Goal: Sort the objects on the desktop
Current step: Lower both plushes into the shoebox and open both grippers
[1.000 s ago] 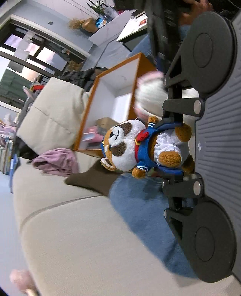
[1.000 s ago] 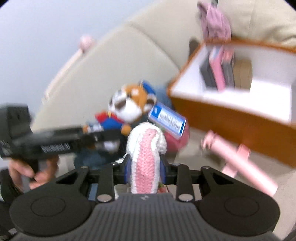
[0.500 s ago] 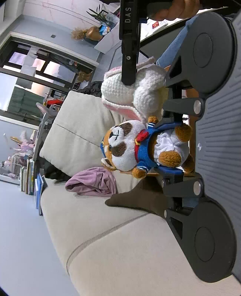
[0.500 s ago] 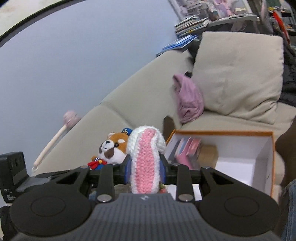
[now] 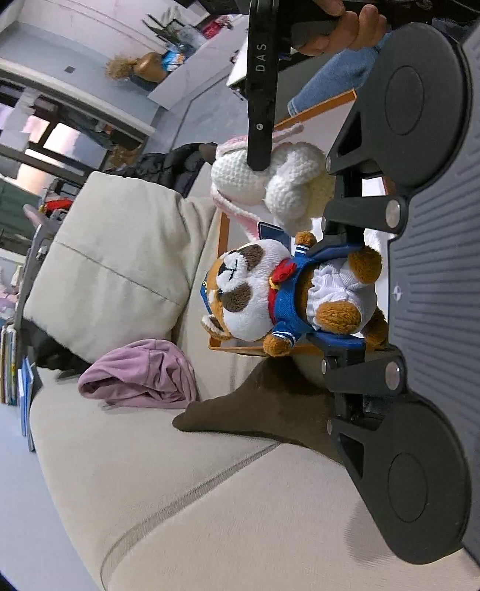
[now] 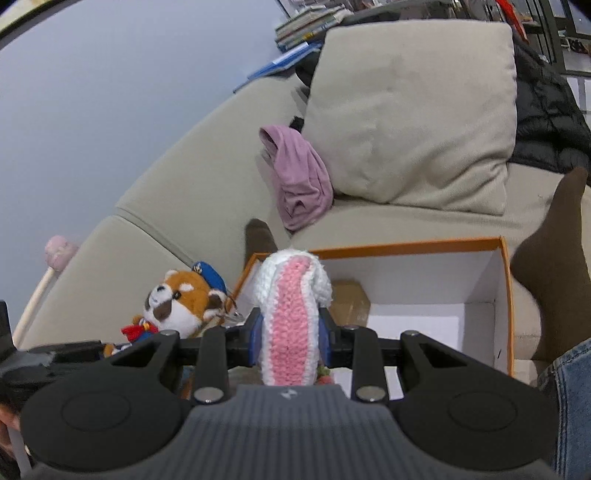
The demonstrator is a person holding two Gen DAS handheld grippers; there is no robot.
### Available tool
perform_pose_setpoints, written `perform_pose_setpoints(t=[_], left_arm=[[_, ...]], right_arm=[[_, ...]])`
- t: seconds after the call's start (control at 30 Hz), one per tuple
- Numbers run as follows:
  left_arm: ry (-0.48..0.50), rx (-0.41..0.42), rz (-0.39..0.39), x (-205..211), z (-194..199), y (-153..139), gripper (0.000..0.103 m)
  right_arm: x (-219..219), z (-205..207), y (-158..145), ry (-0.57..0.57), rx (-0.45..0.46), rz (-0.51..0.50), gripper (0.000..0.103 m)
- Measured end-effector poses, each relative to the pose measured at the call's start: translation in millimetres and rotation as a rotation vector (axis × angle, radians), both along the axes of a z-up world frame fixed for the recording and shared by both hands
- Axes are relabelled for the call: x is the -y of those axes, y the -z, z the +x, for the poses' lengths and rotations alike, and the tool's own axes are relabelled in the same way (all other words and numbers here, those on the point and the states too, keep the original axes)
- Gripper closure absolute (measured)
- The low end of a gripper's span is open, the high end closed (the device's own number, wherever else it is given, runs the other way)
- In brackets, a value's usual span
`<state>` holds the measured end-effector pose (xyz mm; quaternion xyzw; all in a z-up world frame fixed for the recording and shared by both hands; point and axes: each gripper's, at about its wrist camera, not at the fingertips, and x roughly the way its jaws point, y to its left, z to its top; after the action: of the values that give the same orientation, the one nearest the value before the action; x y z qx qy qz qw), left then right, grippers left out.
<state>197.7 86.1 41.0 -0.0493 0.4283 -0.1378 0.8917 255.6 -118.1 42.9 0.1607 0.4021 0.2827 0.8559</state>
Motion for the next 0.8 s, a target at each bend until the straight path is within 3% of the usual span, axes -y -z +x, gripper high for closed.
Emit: perform_pose_setpoints(t=[0.1, 0.53, 0.7, 0.8], left_arm=[[0.068, -0.041, 0.068, 15, 7, 5, 0.059], [0.223, -0.167, 0.488, 84, 20, 51, 0.058], [0.223, -0.204, 0.537, 85, 24, 63, 0.056], [0.219, -0.207, 0.461, 74, 25, 60, 0.053]], right_arm=[[3, 4, 10, -0.019, -0.045, 0.012, 0.071], [-21, 18, 53, -0.177, -0.152, -0.140, 0.071], [-33, 25, 64, -0.207, -0.195, -0.148, 0.071], [-37, 33, 72, -0.205, -0.243, -0.142, 0.071]])
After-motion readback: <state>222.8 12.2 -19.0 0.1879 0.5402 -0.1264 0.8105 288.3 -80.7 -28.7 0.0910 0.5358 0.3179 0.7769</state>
